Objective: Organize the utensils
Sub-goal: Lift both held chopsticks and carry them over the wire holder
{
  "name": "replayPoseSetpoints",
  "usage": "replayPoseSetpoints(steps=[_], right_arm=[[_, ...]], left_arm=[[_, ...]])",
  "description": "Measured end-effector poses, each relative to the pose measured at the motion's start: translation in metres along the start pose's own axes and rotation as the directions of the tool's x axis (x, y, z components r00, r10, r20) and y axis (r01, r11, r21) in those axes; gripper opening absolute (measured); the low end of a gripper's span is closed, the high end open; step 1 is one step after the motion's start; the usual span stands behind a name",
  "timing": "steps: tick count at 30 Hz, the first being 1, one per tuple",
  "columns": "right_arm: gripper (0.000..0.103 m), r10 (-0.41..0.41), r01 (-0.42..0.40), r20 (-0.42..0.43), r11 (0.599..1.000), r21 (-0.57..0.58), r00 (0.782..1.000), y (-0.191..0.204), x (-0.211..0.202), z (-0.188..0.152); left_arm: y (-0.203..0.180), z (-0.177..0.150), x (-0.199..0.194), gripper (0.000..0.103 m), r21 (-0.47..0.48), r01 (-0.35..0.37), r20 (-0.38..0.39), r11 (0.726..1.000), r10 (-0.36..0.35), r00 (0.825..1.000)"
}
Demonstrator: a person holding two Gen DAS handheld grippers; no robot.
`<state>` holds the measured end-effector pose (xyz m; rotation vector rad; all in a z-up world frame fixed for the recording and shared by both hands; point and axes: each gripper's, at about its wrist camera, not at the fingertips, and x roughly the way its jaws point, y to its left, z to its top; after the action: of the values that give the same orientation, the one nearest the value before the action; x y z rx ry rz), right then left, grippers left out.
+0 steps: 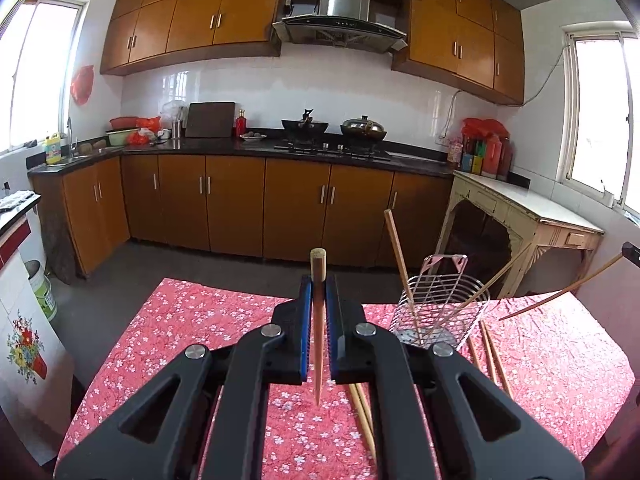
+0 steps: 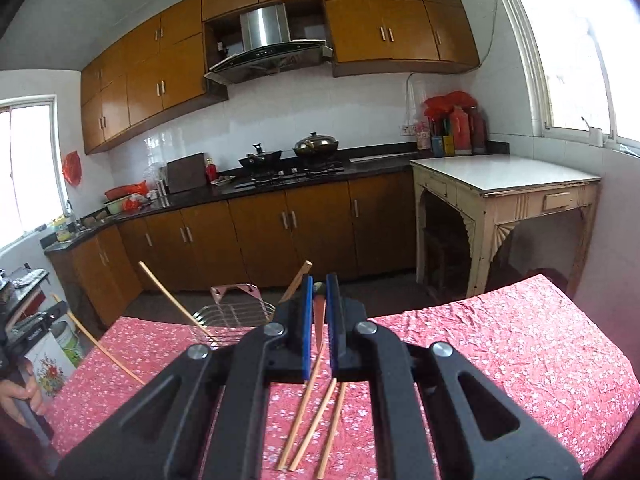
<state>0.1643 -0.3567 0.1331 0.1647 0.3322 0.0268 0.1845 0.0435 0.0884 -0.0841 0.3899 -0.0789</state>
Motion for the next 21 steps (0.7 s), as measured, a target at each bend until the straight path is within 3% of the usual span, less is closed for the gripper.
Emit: replayPoseSetpoints(steps=[11, 14, 21], right_arm=[[0.008, 0.104, -0.103, 0.043, 0.994, -0.033, 0.994, 0.03, -0.046, 0.066], [0.008, 0.141, -0.14, 0.017, 0.99, -0.033, 0.99, 0.045, -0.03, 0.084], [0.008, 0.134, -0.144, -0.105, 0.985, -0.099, 0.985, 0.085, 0.039, 0.102]], left_arm=[[-0.044, 0.056, -0.029, 0.007, 0.02, 0.09, 0.12, 0.996, -0.092, 0.988], [-0.062, 0.076, -0.027, 0.007, 0.006, 0.117, 0.148, 0.993, -0.117, 0.982], [-0.098, 0.103, 0.006, 0.007, -0.006, 0.111, 0.155, 0.994, -0.109, 0.982]])
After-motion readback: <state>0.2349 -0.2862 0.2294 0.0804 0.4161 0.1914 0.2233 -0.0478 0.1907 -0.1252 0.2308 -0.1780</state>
